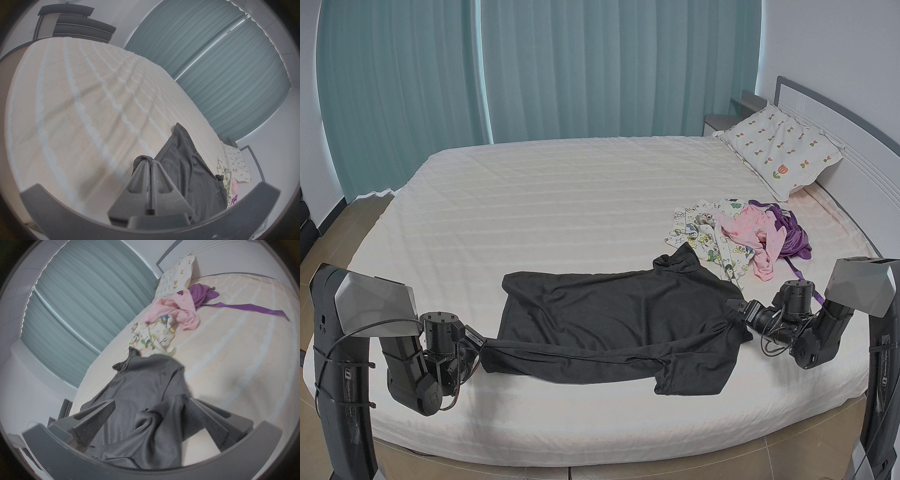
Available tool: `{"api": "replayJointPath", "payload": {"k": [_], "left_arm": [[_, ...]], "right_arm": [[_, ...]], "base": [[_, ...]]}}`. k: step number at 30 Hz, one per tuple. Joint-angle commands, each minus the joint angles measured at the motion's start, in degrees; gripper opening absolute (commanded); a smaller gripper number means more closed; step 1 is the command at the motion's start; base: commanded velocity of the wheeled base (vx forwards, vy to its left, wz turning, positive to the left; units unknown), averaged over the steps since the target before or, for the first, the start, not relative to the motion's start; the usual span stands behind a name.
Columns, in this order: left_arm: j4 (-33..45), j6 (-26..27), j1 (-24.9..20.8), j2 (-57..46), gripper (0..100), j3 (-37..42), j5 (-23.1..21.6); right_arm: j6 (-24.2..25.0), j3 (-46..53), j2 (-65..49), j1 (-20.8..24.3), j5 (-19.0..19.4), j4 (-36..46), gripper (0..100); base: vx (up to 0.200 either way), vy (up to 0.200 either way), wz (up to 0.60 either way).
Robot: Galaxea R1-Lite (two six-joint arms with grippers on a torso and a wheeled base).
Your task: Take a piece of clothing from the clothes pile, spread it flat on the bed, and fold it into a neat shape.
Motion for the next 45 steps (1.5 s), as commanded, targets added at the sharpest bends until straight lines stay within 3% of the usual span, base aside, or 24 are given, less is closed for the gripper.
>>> {"api": "replayJointPath", "payload": {"k": [1, 4, 9, 15, 18, 32, 33, 42, 45], "left_arm": [[-0.01, -0.5, 0.08, 0.92, 0, -0.3, -0.01], [-0.01, -0.85, 0.08, 0.92, 0, -0.21, -0.01], [0.07, -0.85, 0.08, 0.83, 0, 0.14, -0.45], [0.07, -1.03, 0.17, 0.65, 0, 0.49, -1.68], [0.07, -1.03, 0.08, 0.48, 0, 0.67, -1.68], [0.07, -0.94, 0.08, 0.48, 0, 0.32, -1.76], [0.07, -0.94, 0.08, 0.48, 0, 0.32, -1.76], [0.07, -1.03, 0.08, 0.22, 0, 1.02, -2.47], [0.07, -1.03, 0.08, -1.28, 0, 2.43, -2.47]], "right_arm": [[1.27, 2.53, -2.52, -2.47, -0.2, 0.21, 100], [2.77, 8.86, -4.89, -1.33, 0.85, -0.23, 100], [2.86, 17.21, -7.27, 5.17, 1.73, -2.17, 100], [3.47, 24.33, -7.09, 13.0, -0.2, -4.54, 100], [5.84, 24.07, -6.3, 16.69, -5.21, -3.93, 100], [6.11, 21.17, -0.15, 18.8, -9.96, -4.54, 100], [6.11, 21.17, -0.15, 18.8, -9.96, -4.54, 0], [5.84, 24.42, -3.93, 17.48, -10.31, -5.51, 0], [4.79, 30.04, -11.22, 14.23, -7.23, -5.07, 0]], "base": [[0.0, 0.0, 0.0], [0.0, 0.0, 0.0], [0.0, 0.0, 0.0], [0.0, 0.0, 0.0], [0.0, 0.0, 0.0], [0.0, 0.0, 0.0], [0.0, 0.0, 0.0], [0.0, 0.0, 0.0], [0.0, 0.0, 0.0]]}}
